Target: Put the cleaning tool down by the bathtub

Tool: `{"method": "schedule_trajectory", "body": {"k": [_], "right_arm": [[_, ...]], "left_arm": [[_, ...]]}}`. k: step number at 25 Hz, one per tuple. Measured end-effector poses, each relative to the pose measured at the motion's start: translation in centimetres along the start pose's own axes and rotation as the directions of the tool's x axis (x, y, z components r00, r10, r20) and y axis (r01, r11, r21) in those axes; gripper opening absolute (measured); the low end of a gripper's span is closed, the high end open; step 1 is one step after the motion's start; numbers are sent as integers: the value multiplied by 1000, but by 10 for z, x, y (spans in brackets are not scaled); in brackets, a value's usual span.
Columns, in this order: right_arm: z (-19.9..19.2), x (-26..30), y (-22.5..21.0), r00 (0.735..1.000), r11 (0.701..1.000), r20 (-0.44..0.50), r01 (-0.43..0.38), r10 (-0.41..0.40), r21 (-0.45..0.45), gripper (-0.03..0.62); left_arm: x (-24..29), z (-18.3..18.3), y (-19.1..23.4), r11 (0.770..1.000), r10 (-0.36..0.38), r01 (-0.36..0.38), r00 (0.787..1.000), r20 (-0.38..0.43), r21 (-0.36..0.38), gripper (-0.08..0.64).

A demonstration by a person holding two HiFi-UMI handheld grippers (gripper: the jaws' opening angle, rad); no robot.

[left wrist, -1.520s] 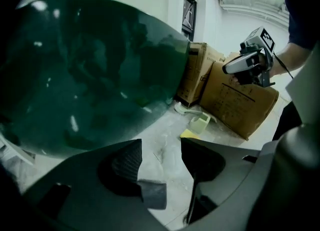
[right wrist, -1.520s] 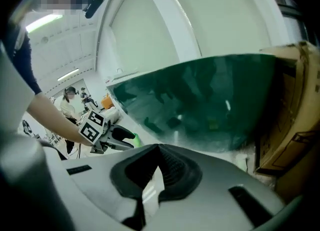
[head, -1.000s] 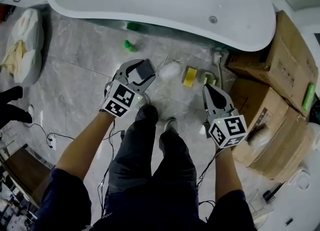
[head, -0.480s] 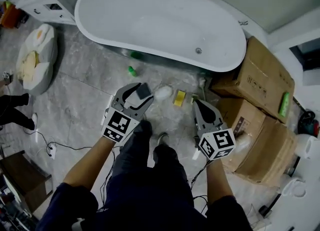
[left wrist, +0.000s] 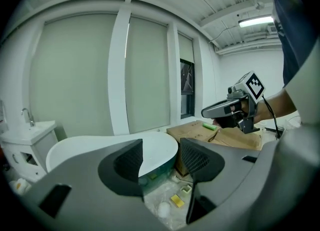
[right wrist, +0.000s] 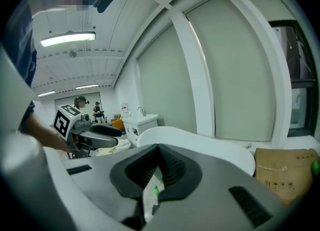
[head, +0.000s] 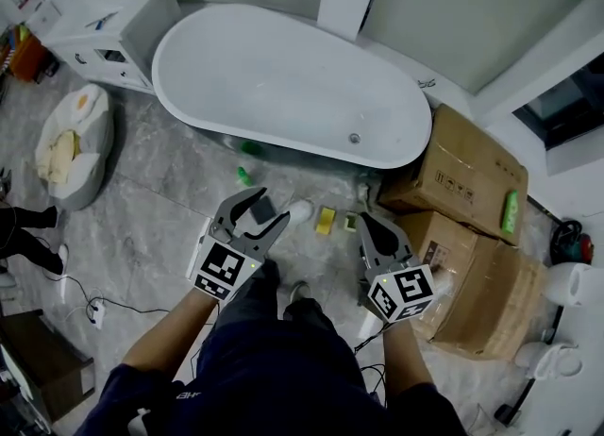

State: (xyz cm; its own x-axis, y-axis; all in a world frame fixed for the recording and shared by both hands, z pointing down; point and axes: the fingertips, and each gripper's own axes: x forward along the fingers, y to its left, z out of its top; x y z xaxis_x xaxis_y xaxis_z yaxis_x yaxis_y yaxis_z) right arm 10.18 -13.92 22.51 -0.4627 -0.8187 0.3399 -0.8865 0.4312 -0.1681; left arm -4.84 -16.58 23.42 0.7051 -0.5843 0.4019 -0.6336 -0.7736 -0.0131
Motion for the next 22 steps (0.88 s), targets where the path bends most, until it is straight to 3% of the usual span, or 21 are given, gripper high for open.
{"method": "schedule_trajectory", "body": {"k": [9,22], "right_arm": [[41,-29,17,997,999,70,-10,14,-51,5],[60,-38,27,993,996,110,-42,50,-75,5]], "left_arm": [[-32,61,-16,999,10,-15,994,109,39,247],[-38,84,-28,998,-5,-5,989,145,68,189]]}}
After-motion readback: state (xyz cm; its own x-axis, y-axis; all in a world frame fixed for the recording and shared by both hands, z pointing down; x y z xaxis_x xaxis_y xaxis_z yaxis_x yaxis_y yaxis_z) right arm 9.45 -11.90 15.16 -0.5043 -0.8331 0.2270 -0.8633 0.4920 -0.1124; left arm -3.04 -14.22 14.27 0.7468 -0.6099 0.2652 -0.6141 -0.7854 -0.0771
